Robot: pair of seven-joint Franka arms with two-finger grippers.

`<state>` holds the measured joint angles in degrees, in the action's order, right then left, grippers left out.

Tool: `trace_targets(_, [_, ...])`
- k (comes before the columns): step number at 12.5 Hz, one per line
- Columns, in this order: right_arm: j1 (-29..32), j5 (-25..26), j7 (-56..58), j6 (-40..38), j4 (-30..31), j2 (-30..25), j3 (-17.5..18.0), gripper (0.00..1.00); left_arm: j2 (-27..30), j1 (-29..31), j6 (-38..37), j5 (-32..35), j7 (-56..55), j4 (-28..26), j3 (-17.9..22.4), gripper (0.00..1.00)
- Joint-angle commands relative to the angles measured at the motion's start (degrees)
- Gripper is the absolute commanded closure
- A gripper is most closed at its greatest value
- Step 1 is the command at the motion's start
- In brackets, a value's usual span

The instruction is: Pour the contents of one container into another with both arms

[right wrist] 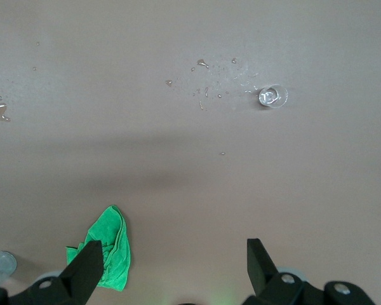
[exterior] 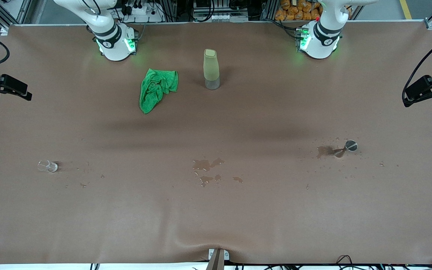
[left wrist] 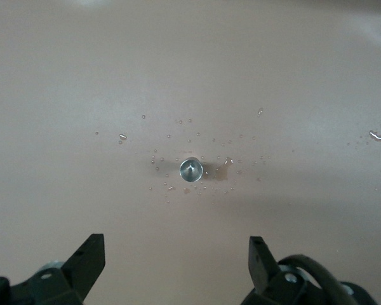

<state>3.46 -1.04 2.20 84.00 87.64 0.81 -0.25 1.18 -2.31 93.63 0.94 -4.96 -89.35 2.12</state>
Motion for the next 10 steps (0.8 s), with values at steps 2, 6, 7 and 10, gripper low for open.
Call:
trace_targets(2, [1.28,0.86,-0.18,-0.51,0.51,-0.55,1.13,0.00,-0.13,-0.24,-1.08,0.64,-0.23,1.02,-0.10,0.00])
trace_targets(6, [1.28,0.86,-0.18,-0.51,0.60,-0.55,1.13,0.00,-0.13,-0.85,-0.99,0.64,-0.23,1.10,-0.19,0.00])
trace_targets(7, [1.28,0.86,-0.18,-0.51,0.60,-0.55,1.13,0.00,-0.13,-0.77,-0.99,0.64,-0.23,1.10,-0.19,0.00])
trace_targets(10, [2.24,0.86,1.39,-0.51,0.60,0.06,1.13,0.00,-0.22,-0.51,-0.99,-0.24,-0.23,1.10,-0.19,0.00])
